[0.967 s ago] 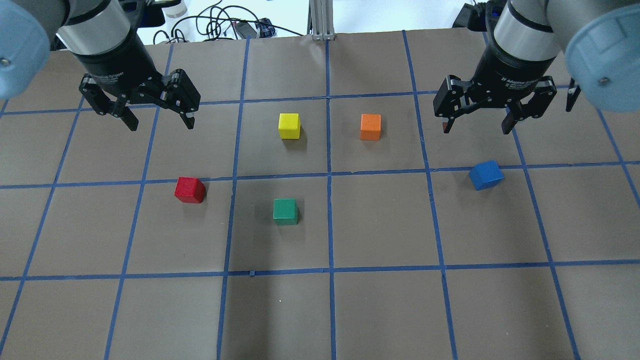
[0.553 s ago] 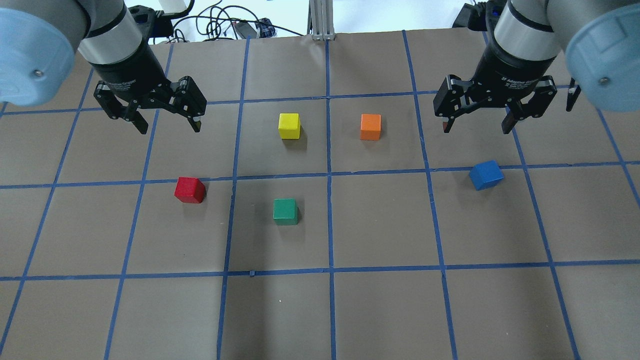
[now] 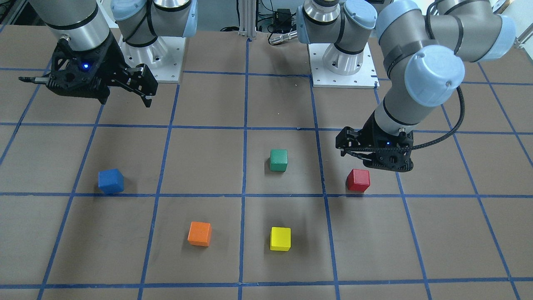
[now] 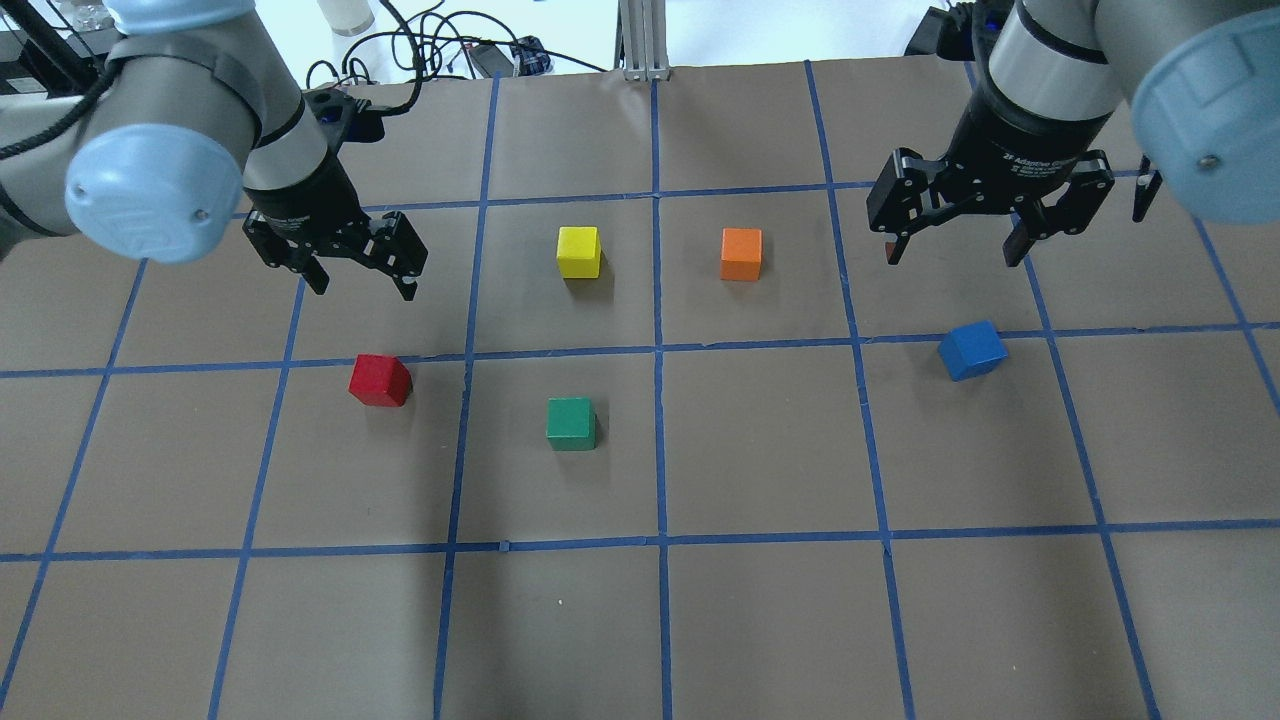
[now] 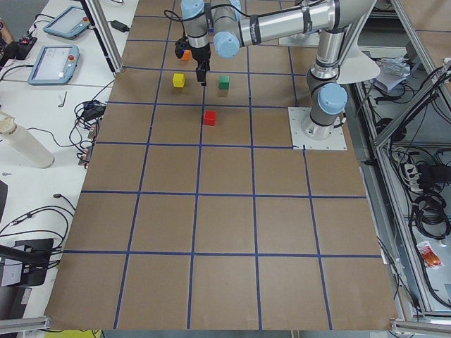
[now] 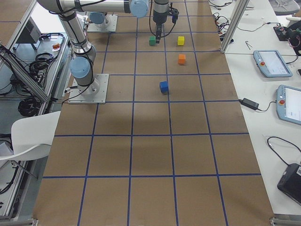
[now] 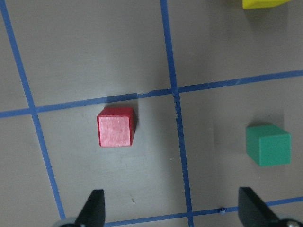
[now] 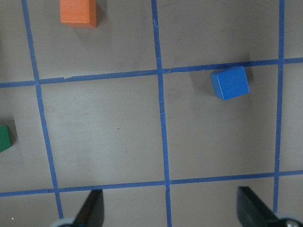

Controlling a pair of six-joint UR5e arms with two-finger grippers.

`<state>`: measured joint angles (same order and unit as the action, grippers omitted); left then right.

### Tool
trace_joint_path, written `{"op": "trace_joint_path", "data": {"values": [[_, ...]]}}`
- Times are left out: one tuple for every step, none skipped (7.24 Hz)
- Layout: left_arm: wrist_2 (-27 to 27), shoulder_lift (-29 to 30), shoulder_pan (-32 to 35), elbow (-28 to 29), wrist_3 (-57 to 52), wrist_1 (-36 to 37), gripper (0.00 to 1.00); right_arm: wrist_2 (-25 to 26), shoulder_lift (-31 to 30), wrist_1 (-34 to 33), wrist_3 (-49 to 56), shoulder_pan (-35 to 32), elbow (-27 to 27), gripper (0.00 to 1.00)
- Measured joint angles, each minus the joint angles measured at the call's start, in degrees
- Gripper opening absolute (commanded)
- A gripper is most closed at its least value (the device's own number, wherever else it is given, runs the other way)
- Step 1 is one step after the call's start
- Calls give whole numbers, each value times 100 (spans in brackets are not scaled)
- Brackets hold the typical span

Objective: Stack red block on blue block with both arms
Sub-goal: 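Move the left gripper down toward the red cube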

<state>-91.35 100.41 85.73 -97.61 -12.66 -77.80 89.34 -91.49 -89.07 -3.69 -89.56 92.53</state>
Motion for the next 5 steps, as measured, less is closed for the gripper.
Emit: {"op": "trace_joint_path", "data": {"values": [[-173, 137, -94, -269, -312, 370, 100, -2, 0, -27, 0, 0, -1, 100], [-331, 243, -226, -571, -619, 825, 100, -1, 0, -45, 0, 0, -3, 100], [-392, 341, -361, -925, -838, 1387, 100, 2, 0, -51, 2, 0, -3, 100], [-402, 439, -444, -1244, -950, 1915, 100, 4, 0, -52, 4, 0, -3, 100], [-354, 534, -478, -1453, -985, 2221, 100, 4, 0, -55, 2, 0, -4, 100]]}}
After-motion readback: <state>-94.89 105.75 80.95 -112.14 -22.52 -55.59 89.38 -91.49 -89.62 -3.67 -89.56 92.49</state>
